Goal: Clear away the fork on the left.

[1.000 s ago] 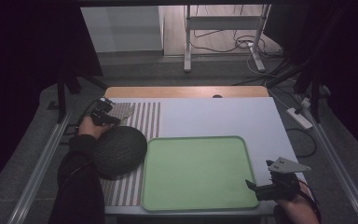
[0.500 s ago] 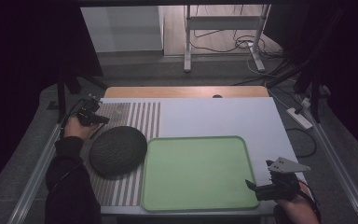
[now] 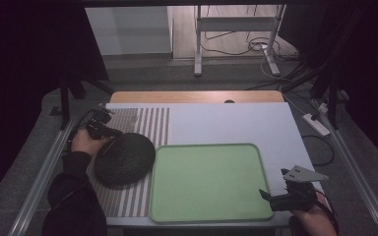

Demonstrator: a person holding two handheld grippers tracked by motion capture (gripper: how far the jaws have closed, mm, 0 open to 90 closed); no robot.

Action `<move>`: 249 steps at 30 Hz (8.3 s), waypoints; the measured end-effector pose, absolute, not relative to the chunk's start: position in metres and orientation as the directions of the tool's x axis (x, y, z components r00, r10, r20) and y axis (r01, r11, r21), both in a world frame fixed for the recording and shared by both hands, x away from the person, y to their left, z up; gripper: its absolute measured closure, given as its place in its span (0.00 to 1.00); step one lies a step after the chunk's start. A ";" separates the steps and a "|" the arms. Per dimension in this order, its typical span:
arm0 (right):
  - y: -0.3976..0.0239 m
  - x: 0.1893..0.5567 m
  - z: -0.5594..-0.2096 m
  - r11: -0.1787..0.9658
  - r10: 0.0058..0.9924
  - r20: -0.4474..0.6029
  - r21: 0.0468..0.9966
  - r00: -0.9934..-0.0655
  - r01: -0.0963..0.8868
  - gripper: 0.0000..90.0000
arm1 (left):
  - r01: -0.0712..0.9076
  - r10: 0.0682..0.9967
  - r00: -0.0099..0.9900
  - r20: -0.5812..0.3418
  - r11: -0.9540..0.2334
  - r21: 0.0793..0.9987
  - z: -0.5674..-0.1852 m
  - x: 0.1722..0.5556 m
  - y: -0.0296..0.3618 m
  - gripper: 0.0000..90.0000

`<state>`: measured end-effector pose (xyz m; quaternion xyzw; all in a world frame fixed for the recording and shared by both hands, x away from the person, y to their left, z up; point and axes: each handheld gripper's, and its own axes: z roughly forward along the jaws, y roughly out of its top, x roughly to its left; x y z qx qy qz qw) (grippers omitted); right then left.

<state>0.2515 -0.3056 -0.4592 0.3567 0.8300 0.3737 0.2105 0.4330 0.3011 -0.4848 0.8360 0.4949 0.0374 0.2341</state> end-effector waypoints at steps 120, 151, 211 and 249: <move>-0.301 0.251 -0.460 0.508 0.722 -0.113 0.756 -0.683 0.412 0.00 | 0.733 0.728 0.658 -0.195 -0.559 0.388 -0.511 0.335 0.133 0.92; -0.302 0.251 -0.460 0.500 0.728 -0.106 0.758 -0.678 0.419 0.00 | 0.654 0.678 0.703 -0.215 -0.498 0.570 -0.498 0.328 0.147 0.09; -0.304 0.252 -0.459 0.475 0.750 -0.094 0.766 -0.655 0.433 0.00 | 0.676 0.735 0.628 -0.256 -0.353 0.646 -0.499 0.269 0.240 0.00; -0.303 0.252 -0.459 0.478 0.751 -0.095 0.760 -0.654 0.439 0.00 | 0.680 0.814 0.539 -0.216 -0.270 0.681 -0.494 0.227 0.279 0.00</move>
